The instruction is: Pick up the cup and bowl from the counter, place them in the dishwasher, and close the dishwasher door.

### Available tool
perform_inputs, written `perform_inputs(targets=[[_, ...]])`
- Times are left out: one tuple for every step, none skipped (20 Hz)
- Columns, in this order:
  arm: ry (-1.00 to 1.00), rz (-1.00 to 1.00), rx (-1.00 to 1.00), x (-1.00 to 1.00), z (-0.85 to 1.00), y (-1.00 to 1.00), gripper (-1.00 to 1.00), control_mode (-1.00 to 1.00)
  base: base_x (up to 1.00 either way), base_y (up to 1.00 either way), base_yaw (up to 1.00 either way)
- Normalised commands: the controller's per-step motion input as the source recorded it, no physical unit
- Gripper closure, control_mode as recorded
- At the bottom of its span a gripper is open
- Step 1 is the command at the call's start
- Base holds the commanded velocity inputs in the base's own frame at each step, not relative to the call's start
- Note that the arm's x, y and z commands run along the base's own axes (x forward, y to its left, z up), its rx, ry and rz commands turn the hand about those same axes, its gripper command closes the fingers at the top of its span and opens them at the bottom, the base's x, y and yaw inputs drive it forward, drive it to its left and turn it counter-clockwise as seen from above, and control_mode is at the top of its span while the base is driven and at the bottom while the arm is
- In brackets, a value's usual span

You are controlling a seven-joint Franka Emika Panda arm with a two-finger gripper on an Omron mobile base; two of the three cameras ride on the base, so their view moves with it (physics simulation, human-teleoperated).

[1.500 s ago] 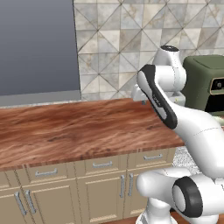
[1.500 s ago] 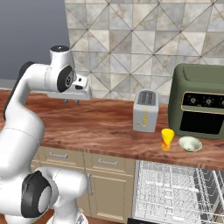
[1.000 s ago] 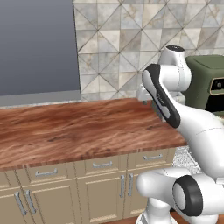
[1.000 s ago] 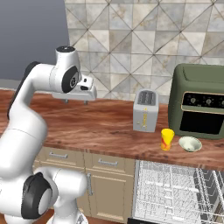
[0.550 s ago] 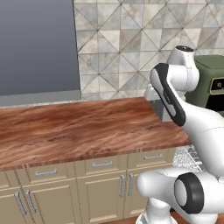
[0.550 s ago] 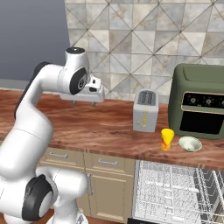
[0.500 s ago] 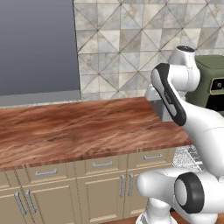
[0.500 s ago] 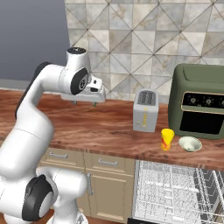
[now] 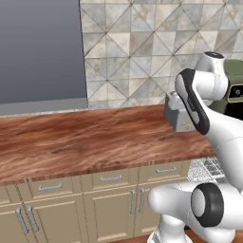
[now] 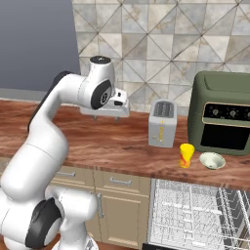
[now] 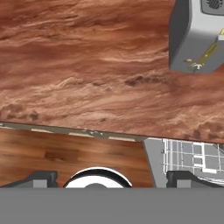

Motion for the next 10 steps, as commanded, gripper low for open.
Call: perform_inputs(targets=[[0.00, 0.00, 0.00, 0.00, -0.02, -0.41, -1.00, -1.00, 0.00, 0.00, 0.00], [0.00, 0.00, 0.00, 0.00, -0.04, -0.41, -1.00, -1.00, 0.00, 0.00, 0.00], [0.00, 0.00, 0.00, 0.00, -0.05, -0.42, -1.00, -1.00, 0.00, 0.00, 0.00], [0.00, 0.00, 0.00, 0.00, -0.04, -0.40, -1.00, -1.00, 0.00, 0.00, 0.00], [0.00, 0.00, -0.01, 0.00, -0.07, -0.40, -1.00, -1.00, 0.00, 0.00, 0.00], [0.00, 0.00, -0.02, 0.00, -0.09, -0.39, -1.00, -1.00, 0.00, 0.00, 0.00], [0.00, 0.00, -0.01, 0.00, -0.14, -0.40, -1.00, -1.00, 0.00, 0.00, 0.00], [0.00, 0.00, -0.01, 0.00, -0.14, -0.41, -1.00, -1.00, 0.00, 0.00, 0.00], [0.00, 0.00, 0.00, 0.00, -0.14, -0.41, -1.00, -1.00, 0.00, 0.00, 0.00], [0.00, 0.00, 0.00, 0.00, -0.16, -0.41, -1.00, -1.00, 0.00, 0.00, 0.00]])
